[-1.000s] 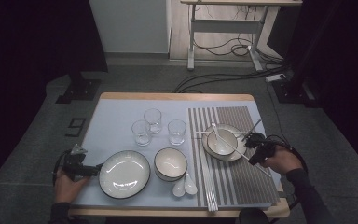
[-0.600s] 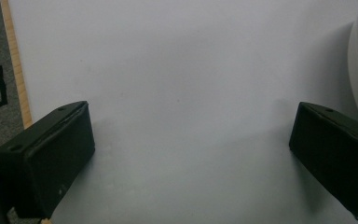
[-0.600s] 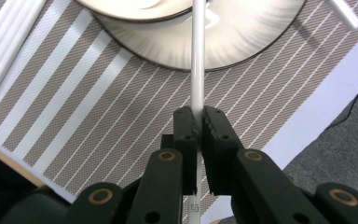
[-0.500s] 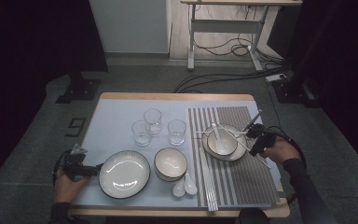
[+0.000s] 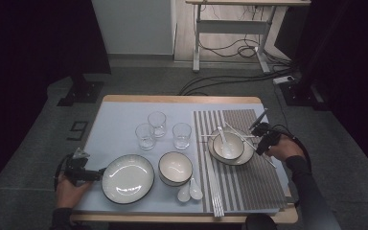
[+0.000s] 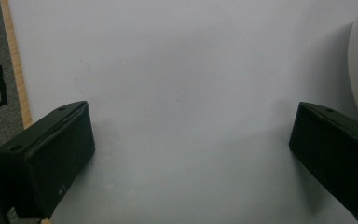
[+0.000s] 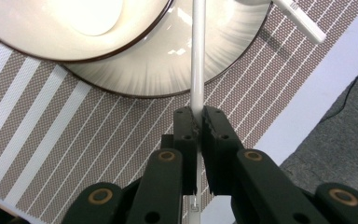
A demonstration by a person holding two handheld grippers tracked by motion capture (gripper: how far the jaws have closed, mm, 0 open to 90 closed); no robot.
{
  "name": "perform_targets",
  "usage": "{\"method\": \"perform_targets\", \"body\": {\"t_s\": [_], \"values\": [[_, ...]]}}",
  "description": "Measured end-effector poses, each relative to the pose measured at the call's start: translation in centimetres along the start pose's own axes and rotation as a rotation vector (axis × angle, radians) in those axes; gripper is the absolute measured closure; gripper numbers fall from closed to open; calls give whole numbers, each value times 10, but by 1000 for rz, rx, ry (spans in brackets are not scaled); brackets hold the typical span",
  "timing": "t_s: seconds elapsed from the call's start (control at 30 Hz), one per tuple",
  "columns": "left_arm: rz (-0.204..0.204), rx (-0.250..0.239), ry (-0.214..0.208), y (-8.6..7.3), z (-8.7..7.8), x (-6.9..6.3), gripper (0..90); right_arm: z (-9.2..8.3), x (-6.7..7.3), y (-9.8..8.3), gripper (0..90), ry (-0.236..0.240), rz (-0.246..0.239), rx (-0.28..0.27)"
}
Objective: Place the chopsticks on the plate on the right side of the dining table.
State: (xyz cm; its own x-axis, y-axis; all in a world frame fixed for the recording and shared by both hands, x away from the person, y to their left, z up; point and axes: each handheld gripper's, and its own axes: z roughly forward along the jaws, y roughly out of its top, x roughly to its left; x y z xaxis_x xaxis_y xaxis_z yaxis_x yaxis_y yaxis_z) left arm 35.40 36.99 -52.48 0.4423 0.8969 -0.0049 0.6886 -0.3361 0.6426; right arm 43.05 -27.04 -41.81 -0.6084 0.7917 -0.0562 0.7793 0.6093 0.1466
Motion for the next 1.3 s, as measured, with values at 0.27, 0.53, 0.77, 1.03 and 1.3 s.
{"method": "perform_targets", "body": {"t_s": [0.27, 0.53, 0.77, 1.03, 1.3], "values": [[0, 0, 0, 0, 0, 0, 0, 12, -5, 8, 844, -2, 18, 1], [1, 0, 0, 0, 0, 0, 0, 22, -3, 17, 843, -5, 12, -4], [1, 0, 0, 0, 0, 0, 0, 29, 0, 25, 843, 0, -4, -12], [1, 1, 0, 0, 0, 0, 0, 34, 3, 31, 842, 7, -18, -20], [2, 1, 0, 0, 0, 0, 0, 38, 3, 33, 841, 16, -19, -30]]}}
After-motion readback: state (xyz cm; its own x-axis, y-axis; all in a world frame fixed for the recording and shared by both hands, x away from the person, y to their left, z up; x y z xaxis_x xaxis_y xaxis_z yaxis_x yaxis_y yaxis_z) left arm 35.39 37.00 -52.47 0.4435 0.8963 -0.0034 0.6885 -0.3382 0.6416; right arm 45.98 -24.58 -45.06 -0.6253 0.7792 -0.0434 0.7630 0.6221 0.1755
